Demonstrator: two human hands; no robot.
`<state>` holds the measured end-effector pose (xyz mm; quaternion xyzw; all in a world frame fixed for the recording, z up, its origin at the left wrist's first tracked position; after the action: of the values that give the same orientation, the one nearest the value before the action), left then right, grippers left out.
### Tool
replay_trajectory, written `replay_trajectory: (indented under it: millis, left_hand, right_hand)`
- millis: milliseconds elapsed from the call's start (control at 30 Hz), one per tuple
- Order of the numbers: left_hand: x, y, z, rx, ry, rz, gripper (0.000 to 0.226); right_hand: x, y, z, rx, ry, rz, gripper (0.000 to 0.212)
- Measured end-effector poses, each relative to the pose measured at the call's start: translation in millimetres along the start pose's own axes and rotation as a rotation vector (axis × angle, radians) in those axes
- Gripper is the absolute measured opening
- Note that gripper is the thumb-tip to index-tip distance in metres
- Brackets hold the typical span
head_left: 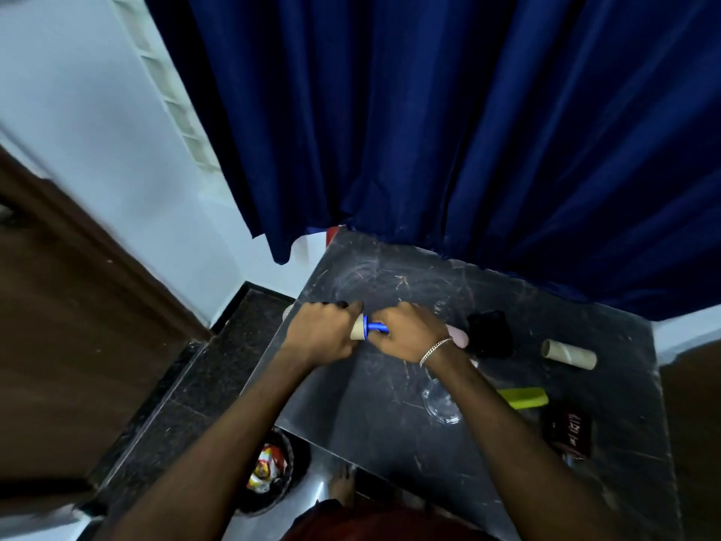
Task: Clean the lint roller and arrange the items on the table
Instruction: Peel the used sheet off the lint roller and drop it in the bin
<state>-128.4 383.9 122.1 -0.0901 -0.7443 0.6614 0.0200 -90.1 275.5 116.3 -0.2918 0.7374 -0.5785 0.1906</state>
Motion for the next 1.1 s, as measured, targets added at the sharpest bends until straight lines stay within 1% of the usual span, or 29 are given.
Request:
replay_trajectory:
  millis: [67, 167, 333, 467, 567, 633, 733, 833, 933, 1067, 1100]
  left_hand:
    - [12, -1, -16, -0.049, -0.033, 0.009, 0.038]
    - [31, 3, -38, -0.059, -0.071, 0.016, 0.039]
    - [59, 21, -69, 0.039, -0.128, -0.022, 0.034]
    - [85, 34, -94, 0.084, -0.169, -0.041, 0.037]
    - [105, 49, -112, 0.098, -0.209, -0.100, 0.039]
    - [127, 59, -136, 0.110, -0.279, -0.140, 0.040]
    - [173, 69, -188, 0.123, -0.420, -0.123, 0.044]
    - [207, 76, -215, 0.123, -0.452, -0.087, 0.041]
    - [228, 97, -222, 0.225, -0.509, -0.151, 0.042]
    - [261, 128, -232, 0.491, -0.713, -0.227, 0.060]
    - [271, 137, -232, 0.573, -0.768, -0.248, 0.061]
  right_hand:
    - [-8, 5, -17, -0.012, -0.026, -0.021, 0.032]
    - [-20, 14, -40, -0.020, -0.065, -0.044, 0.032]
    - [-35, 31, -77, 0.020, -0.135, -0.087, 0.034]
    - [-44, 47, -105, 0.019, -0.181, -0.138, 0.034]
    - [-51, 64, -128, 0.021, -0.211, -0.185, 0.033]
    - [-57, 74, -131, 0.043, -0.206, -0.203, 0.033]
    - [-65, 77, -109, 0.079, -0.142, -0.175, 0.036]
    - [-72, 87, -105, 0.097, -0.136, -0.189, 0.037]
    - [-78, 106, -123, 0.060, -0.145, -0.264, 0.034]
    - [-84, 129, -144, 0.010, -0.135, -0.325, 0.032]
    - [-85, 136, -149, 0.009, -0.136, -0.329, 0.032]
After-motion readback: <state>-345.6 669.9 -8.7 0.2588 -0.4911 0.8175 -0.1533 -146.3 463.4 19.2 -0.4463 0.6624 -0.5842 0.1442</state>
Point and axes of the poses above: each hand's wrist, its own x-axis away from the middle knuckle, its own y-axis out of the palm, z = x × y, the point moved 9 cm from there along -x, towards the middle knuckle, and after that the axes turned 1 degree about z, right-handed, at the moved point
